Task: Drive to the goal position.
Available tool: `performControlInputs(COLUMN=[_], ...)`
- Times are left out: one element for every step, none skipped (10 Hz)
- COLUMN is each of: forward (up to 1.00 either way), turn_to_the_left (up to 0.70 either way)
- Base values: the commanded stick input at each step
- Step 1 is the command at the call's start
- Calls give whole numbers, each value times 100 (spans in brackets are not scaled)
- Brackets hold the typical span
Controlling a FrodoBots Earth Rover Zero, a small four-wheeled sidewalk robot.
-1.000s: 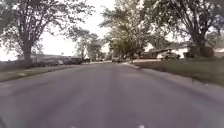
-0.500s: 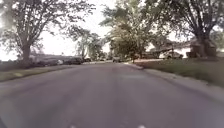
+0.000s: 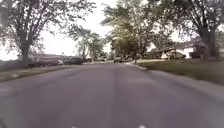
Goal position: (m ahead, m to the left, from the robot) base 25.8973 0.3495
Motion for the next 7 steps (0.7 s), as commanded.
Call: performControlInputs(forward=[100,100,100,100,100,100,100], turn_to_the_left=[0,0,0,0,0,0,0])
